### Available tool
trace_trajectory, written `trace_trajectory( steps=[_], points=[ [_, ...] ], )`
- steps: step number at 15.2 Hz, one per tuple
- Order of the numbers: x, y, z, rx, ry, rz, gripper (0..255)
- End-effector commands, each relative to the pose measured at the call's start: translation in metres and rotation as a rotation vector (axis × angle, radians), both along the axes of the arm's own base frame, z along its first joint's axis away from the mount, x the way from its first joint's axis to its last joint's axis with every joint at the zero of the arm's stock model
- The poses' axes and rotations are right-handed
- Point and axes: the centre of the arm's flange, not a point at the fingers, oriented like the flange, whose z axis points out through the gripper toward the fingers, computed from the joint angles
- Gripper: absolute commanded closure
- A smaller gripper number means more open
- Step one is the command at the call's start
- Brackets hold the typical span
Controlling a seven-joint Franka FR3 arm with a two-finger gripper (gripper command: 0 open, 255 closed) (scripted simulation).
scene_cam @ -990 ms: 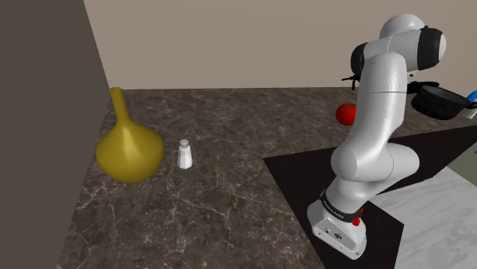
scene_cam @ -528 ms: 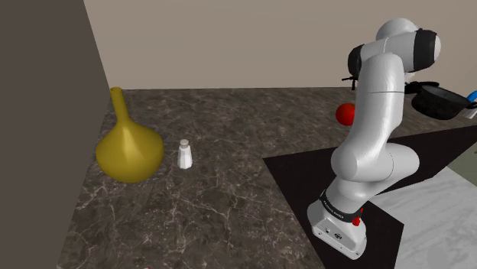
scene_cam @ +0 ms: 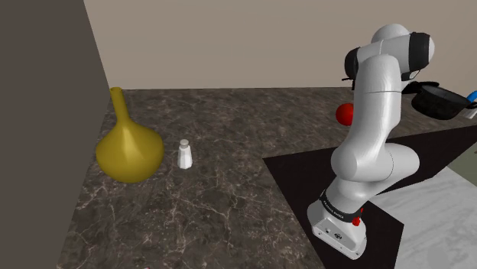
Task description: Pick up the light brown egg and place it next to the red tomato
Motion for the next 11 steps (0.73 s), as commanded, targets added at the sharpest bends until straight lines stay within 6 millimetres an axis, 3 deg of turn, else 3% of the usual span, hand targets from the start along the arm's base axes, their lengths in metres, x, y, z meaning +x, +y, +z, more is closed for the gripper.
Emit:
trace_trajectory(
  steps=[1, 4, 11],
  points=[
    [0.000, 0.000, -0.011, -0.001, 0.000, 0.000, 255],
    [0.000, 0.000, -0.026, -0.001, 0.000, 0.000, 255],
    [0.000, 0.000, -0.026, -0.001, 0.000, 0.000, 255]
  ],
)
